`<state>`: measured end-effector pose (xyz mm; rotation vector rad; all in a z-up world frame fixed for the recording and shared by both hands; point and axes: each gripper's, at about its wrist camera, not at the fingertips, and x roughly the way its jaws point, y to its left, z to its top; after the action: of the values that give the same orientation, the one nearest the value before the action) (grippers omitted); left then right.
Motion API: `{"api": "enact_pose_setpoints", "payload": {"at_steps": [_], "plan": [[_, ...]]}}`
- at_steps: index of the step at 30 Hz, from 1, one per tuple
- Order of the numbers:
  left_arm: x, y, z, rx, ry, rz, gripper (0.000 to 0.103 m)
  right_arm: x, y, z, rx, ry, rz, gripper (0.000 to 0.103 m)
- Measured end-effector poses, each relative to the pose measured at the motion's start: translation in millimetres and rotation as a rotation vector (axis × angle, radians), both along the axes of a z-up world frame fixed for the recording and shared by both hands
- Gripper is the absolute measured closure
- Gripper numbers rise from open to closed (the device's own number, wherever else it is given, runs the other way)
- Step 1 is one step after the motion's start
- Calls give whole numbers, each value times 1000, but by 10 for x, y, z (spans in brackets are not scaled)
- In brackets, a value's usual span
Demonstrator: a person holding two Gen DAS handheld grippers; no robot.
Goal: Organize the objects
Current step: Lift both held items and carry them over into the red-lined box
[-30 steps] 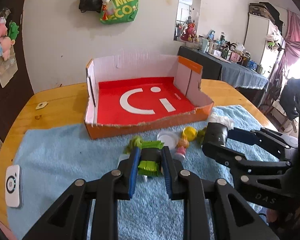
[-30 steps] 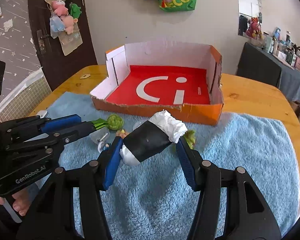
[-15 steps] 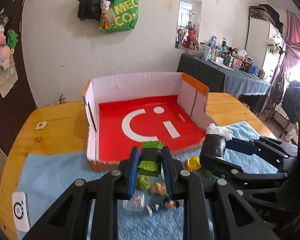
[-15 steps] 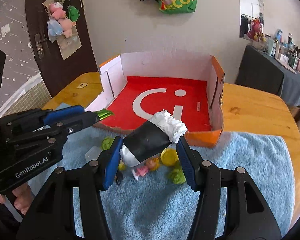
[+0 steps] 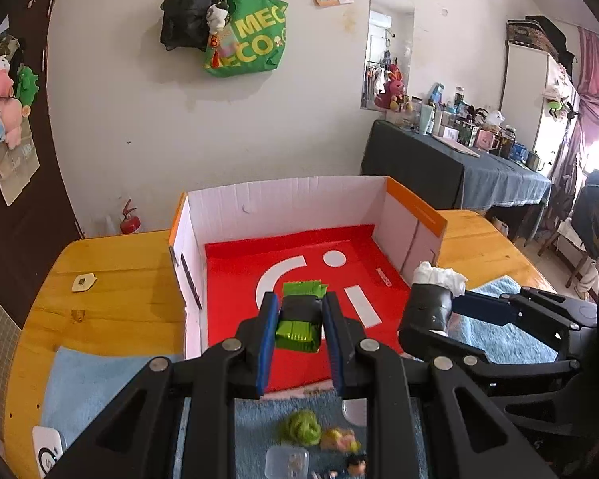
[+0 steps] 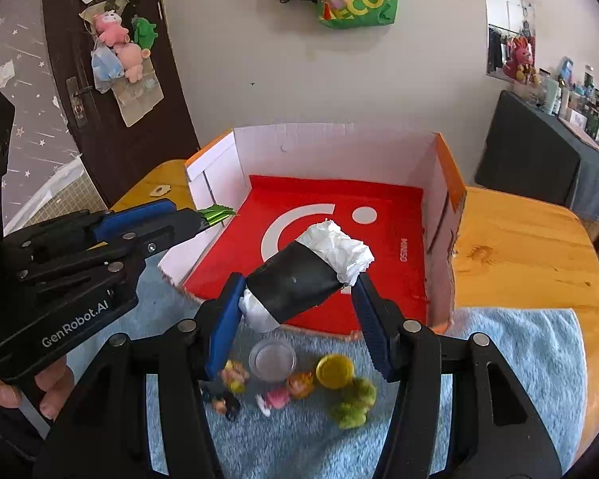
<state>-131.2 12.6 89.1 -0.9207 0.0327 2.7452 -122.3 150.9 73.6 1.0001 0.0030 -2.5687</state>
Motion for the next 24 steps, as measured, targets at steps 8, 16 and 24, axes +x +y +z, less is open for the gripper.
{"api": "enact_pose_setpoints", "payload": {"at_steps": [8, 16, 24], "plan": [[-296, 20, -42, -9, -6, 20, 79, -291, 32, -14, -10, -21, -17, 50], [-611, -6, -77, 8, -33, 23, 79, -602, 13, -60, 11, -38, -34, 50], [-910, 28, -156, 9, -65, 22, 79, -938, -17, -196, 26, -96, -45, 50]]}}
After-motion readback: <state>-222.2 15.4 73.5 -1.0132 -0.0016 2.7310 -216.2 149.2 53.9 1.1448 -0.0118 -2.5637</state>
